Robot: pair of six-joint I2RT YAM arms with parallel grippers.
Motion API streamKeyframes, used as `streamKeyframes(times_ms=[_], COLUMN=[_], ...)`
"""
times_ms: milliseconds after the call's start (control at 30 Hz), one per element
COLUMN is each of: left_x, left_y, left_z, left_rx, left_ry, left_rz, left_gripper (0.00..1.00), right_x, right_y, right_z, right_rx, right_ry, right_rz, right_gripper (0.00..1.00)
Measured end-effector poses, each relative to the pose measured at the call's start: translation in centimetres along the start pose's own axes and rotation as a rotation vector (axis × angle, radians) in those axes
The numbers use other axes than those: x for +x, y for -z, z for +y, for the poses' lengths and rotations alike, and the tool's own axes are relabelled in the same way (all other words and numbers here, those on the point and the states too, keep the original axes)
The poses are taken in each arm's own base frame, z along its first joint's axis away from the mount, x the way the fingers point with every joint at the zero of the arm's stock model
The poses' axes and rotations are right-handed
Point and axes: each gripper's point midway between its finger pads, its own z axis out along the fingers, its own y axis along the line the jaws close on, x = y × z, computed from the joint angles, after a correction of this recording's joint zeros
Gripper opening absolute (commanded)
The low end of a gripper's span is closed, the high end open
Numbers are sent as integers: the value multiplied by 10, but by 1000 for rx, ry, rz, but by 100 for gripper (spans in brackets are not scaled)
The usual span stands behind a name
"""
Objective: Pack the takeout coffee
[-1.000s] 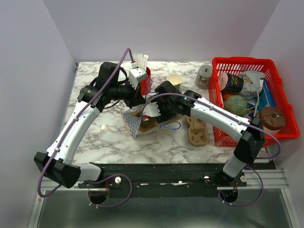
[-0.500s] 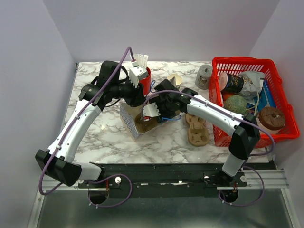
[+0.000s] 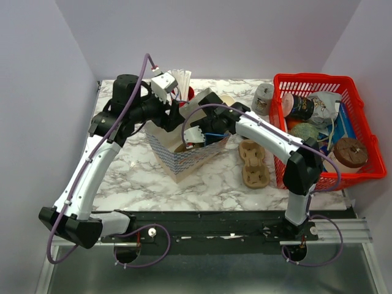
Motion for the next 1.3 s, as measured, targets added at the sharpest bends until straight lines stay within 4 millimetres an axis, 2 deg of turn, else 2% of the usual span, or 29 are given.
streamKeyframes(times_ms=[167,267,433,667,800,900,1000,1100,1133,1167,1233,1300], left_x=[-15,-14,-2,24,30,38,49,61,66,70,74,75], left_y=[18,24,27,21,16,10,1,-9,-13,-15,-18,-18], left_z=[7,11,22,32,34,35,37,37,37,36,32,27], left_rx=[-61,-82,-122,-142,-140,-134,-112,-79,-61,-48,-15,15], left_ry=[-8,-3,35,108,126,138,150,160,168,171,178,177], left_rz=[-64,-72,-54,1,22,43,78,123,142,155,169,171], left_gripper=[80,85,86,85,81,73,59,42,27,19,9,4], right_x=[-1,-2,-4,-5,-5,-5,-5,-5,-6,-7,-7,-9], right_y=[-2,-3,-6,-10,-10,-10,-10,-10,-10,-9,-7,-6], right_z=[-3,-3,-4,-7,-6,-5,-4,-2,-2,-1,2,6], right_rx=[-40,-60,-83,-104,-112,-117,-123,-129,-131,-134,-147,-163], right_ry=[22,46,89,144,164,173,176,177,176,177,166,159], right_rz=[-21,-34,-51,-54,-55,-57,-56,-56,-55,-55,-51,-46], right_gripper=[1,1,1,1,0,0,1,0,1,1,0,0])
